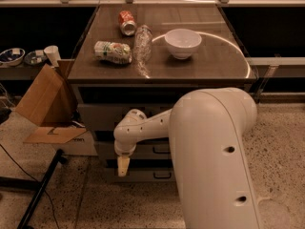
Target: Open middle drawer
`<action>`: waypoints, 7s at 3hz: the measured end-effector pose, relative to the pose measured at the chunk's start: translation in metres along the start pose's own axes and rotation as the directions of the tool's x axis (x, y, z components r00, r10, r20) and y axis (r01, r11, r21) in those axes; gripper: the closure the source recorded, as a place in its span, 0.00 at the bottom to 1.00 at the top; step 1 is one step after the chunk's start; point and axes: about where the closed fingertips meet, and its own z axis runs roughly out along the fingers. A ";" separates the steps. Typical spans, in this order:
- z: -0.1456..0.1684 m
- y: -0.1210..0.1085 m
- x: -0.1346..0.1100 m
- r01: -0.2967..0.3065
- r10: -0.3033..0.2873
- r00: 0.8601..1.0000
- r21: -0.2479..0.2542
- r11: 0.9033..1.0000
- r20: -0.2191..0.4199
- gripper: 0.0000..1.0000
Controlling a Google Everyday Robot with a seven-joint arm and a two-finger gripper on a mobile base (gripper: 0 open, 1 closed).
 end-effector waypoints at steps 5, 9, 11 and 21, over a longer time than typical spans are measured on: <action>0.036 0.029 -0.031 0.049 -0.051 0.998 -0.126 0.991 -0.020 0.00; 0.036 0.062 -0.026 0.033 -0.037 0.999 -0.133 0.991 -0.025 0.00; 0.031 0.072 -0.022 0.031 -0.032 0.999 -0.115 0.993 -0.009 0.00; 0.022 0.108 -0.021 0.006 -0.011 1.000 -0.174 0.985 -0.029 0.00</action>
Offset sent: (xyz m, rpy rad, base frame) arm -0.0026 0.0205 -0.0291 0.0298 0.0413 0.0224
